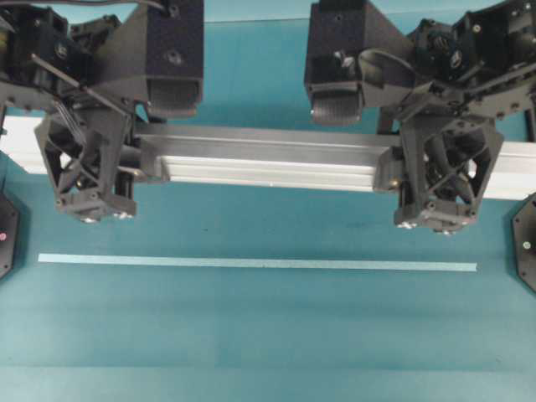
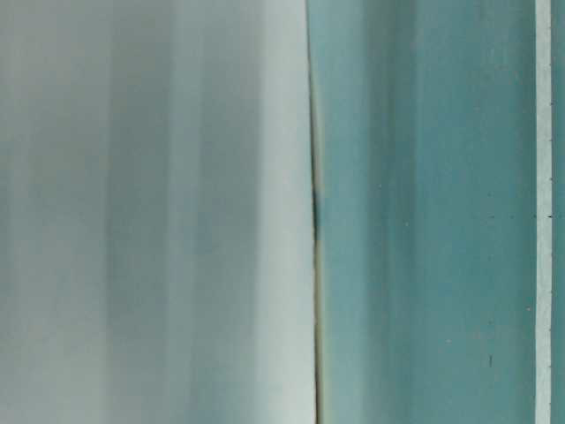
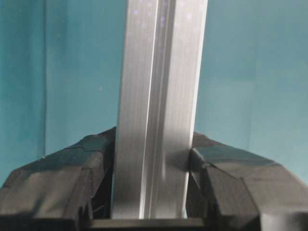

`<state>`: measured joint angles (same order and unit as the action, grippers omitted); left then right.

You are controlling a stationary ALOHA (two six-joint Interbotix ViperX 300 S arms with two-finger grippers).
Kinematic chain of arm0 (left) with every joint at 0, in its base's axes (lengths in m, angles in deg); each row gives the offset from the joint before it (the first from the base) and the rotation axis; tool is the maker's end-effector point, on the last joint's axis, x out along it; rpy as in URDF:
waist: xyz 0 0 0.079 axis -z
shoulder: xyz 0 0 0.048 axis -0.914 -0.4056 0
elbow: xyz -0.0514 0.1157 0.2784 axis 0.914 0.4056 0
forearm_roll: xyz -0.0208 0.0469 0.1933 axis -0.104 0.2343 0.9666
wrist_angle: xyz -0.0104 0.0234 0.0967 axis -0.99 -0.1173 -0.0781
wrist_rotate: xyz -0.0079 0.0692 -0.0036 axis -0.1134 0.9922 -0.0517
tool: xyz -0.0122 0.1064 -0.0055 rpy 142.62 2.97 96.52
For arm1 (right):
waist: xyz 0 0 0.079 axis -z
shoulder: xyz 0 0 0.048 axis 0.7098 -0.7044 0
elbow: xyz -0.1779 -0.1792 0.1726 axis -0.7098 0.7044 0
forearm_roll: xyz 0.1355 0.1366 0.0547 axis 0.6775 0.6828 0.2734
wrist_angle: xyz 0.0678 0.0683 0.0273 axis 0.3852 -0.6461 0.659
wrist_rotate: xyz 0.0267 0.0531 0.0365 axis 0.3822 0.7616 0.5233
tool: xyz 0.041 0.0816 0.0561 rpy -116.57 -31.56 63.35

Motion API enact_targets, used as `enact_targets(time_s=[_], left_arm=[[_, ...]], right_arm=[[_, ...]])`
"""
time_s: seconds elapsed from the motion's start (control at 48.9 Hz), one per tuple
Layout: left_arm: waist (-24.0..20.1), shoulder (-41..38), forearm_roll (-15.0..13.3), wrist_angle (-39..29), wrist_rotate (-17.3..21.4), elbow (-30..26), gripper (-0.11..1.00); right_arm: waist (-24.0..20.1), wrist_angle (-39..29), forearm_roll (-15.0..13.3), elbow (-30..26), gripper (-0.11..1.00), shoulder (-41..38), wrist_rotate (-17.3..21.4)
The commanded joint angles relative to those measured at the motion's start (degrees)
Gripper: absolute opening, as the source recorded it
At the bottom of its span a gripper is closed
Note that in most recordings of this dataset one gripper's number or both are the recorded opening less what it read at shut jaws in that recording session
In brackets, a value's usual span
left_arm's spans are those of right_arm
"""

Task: Lift the metal rail with both hands.
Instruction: 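Lower the held rail back down onto the table with both grippers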

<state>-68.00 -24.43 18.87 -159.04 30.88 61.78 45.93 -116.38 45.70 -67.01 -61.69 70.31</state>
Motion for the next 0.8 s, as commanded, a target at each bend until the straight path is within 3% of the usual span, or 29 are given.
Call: enact_targets(time_s=[0.0,0.368,0.552,0.778], left_arm=[[-0.9,0.8,0.2,2.2,-0.4,1.8,0.36],[-1.1,0.6,0.4,13.8,-0.5,17.6,0.36],[-1.2,0.6,0.9,18.0,-0.3,23.5,0.36],[-1.3,0.1,0.9,28.0,-0.3,30.3,0.36]], right_arm=[[-0.3,2.5,0.2,2.6,0.38,-0.5,-1.1],[-0.4,16.3,0.2,16.9,0.38,0.1,-6.5],[0.9,24.6,0.2,25.0,0.38,-1.0,-7.2],[0.8,34.6,0.2,31.6,0.38,-2.5,-7.1]])
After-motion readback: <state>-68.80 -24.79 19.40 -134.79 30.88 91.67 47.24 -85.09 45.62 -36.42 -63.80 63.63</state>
